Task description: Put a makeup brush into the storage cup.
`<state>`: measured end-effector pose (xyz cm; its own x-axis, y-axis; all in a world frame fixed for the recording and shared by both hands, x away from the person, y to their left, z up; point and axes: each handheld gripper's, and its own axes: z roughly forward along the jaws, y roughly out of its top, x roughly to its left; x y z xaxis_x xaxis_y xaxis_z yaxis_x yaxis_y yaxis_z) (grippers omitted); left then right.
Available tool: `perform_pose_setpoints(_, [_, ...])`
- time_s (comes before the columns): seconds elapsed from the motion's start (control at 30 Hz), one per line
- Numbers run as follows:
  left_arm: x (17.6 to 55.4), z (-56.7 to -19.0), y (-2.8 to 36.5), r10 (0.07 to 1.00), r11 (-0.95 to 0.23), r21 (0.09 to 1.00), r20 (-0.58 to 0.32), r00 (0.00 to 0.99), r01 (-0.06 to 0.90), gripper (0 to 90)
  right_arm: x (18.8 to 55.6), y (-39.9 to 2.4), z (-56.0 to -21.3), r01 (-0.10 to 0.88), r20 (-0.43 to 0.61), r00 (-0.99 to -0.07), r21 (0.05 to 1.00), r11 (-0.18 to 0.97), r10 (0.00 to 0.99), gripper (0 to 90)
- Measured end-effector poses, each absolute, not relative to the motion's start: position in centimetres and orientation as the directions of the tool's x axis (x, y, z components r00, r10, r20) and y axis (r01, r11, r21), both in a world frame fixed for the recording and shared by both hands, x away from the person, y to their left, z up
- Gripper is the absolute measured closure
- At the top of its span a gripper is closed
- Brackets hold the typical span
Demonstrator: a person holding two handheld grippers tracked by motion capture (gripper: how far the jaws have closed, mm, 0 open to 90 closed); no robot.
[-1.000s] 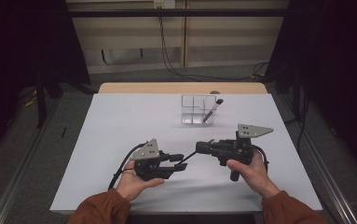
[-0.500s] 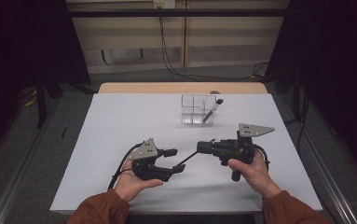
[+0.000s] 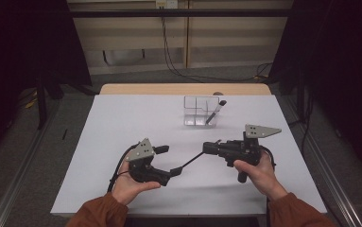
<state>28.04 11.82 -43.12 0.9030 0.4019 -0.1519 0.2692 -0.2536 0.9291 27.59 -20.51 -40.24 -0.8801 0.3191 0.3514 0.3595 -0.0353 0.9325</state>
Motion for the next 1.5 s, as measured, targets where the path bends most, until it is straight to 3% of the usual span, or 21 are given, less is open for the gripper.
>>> perform_pose_setpoints(0.2, [28.1,-42.9,12.5,0.426,-0.225,0.929,-0.178,0.887,0.294,6.5,27.7,-20.9,-40.2,0.364,0.356,-0.874,0.931,-0.04,0.33,85.3])
perform_pose_setpoints(0.8, [27.5,-42.4,17.7,0.545,-0.204,0.95,-0.089,0.834,0.235,2.9,27.6,-21.9,-40.2,0.358,0.337,-0.864,0.933,-0.015,0.374,85.3])
perform_pose_setpoints(1.5, [25.4,-43.8,22.6,0.661,-0.12,0.96,-0.112,0.742,0.252,2.9,28.0,-23.2,-39.9,0.357,0.325,-0.836,0.934,-0.011,0.443,85.3])
